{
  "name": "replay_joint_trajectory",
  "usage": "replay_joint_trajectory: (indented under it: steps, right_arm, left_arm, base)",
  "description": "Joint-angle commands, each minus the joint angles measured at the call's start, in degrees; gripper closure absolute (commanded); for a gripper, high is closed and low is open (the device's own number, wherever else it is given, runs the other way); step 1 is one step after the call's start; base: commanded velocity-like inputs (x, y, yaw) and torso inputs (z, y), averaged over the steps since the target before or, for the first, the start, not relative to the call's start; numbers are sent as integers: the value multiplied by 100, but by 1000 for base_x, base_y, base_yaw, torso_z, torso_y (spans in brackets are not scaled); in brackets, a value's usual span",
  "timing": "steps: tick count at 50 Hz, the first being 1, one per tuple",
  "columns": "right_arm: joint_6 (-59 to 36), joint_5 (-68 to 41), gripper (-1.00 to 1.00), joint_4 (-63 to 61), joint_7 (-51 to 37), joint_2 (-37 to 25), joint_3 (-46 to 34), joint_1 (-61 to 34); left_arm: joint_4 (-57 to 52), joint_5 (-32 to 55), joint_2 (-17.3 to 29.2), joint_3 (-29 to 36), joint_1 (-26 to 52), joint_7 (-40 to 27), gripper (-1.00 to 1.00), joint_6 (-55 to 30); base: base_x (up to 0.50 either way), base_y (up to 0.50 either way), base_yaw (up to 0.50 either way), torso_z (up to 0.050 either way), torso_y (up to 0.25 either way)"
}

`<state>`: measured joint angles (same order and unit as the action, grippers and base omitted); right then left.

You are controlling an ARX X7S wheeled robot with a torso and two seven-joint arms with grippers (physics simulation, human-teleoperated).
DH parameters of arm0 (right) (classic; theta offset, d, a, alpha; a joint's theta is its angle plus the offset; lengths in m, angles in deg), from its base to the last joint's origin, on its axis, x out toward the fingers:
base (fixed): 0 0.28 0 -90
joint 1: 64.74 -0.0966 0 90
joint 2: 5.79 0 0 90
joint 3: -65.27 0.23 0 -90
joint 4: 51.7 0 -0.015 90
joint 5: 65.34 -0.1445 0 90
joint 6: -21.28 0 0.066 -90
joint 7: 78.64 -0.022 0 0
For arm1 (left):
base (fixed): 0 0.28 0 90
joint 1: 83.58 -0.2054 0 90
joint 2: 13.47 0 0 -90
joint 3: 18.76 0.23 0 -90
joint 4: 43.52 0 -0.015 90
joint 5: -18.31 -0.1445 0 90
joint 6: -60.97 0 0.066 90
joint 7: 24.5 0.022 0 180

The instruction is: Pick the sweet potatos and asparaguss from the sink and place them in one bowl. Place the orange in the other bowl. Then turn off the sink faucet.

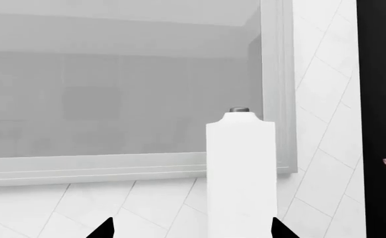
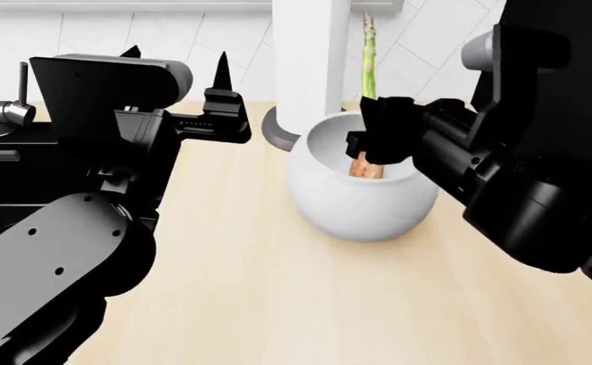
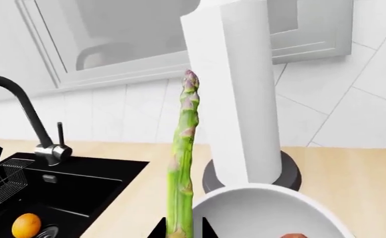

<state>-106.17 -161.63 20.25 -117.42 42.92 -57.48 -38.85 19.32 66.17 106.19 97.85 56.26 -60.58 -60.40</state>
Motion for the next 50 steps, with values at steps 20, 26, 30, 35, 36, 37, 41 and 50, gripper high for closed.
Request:
replay_joint_trajectory:
  steps: [20,26,30,35,36,37,41,50]
  right_arm:
    - [-100,363,100,753,368,264,-235,-183]
    - [-86,398,100,822,417,278,-258,-154]
    - [-79,434,100,878,449,292,-277,-148]
    - [-72,435,100,888,446,293,-287,-125]
    - [-72,430,100,880,438,288,-286,-119]
    - [-72,426,100,874,433,283,-286,-115]
    - [-55,440,100,868,452,260,-284,-76]
    - [-28,480,100,914,492,254,-297,-36]
  left_arm:
    - [-10,43,33,-17,44,-29,-100,-7]
    - [-5,41,34,-16,42,-23,-100,9]
    - [-6,43,38,-16,34,-18,-100,22]
    - [14,27,41,-12,8,-9,-100,50]
    - [11,31,41,-13,7,-13,-100,49]
    - [6,37,41,-14,9,-18,-100,45]
    - [-9,38,38,-3,7,-25,-100,42]
    - [-1,32,34,18,5,-21,-100,47]
  base:
    - [0,0,0,0,0]
    - [0,0,0,0,0]
    - [0,0,0,0,0]
    - [0,0,0,0,0]
    - [0,0,0,0,0]
    - [0,0,0,0,0]
    - [0,0,0,0,0]
    - [0,0,0,0,0]
